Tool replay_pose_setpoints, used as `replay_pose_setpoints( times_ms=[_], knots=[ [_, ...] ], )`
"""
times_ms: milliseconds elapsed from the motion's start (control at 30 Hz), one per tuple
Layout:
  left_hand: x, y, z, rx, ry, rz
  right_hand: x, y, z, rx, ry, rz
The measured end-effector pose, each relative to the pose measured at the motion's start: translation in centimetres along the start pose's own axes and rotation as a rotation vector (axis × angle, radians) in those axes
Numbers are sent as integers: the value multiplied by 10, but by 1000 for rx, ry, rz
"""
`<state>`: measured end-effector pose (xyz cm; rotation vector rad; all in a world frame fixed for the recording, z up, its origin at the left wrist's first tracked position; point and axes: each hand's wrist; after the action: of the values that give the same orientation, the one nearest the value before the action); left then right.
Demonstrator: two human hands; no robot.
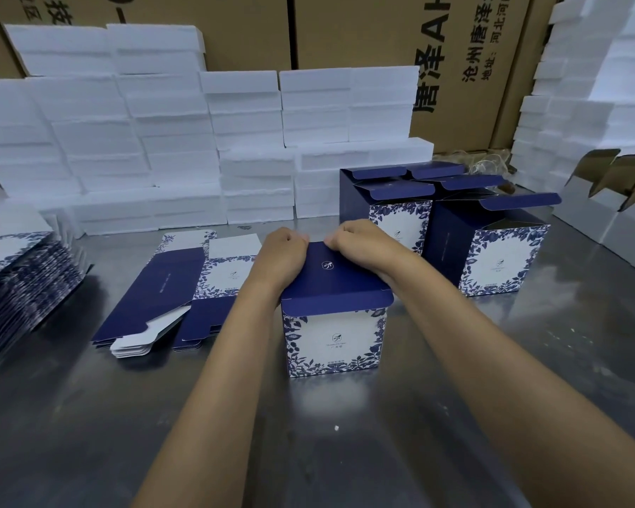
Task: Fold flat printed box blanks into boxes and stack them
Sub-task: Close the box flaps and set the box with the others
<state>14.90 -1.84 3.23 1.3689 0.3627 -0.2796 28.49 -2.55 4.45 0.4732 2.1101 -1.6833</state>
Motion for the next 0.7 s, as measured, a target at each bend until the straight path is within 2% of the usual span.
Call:
replay_pose_setpoints(
  times_ms=[233, 400, 467, 533, 600, 700],
  knots=[
    [-1, 0, 3, -44, 33, 30, -4, 5, 7, 103, 68, -152],
    [-1, 2, 2, -56, 80, -55, -1, 13, 10, 34, 104, -96],
    [0, 0, 0, -34, 96, -102, -3, 14, 12, -50, 148, 45],
    [1, -2, -2, -18, 120, -111, -7, 10, 20, -243, 202, 206],
    [4, -2, -4, -21, 162, -147, -9, 5, 35, -428, 145, 234],
    [8, 4, -9, 14, 230, -184, -8, 11, 59, -501, 60, 204]
  ],
)
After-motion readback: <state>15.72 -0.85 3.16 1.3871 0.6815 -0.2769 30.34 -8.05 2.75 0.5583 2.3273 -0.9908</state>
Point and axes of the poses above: each hand's wrist, its own z-axis away from the middle knuckle, its own x-axis out of the palm, y = z × x, and after that the axes turned 13 degrees about -x, right-handed
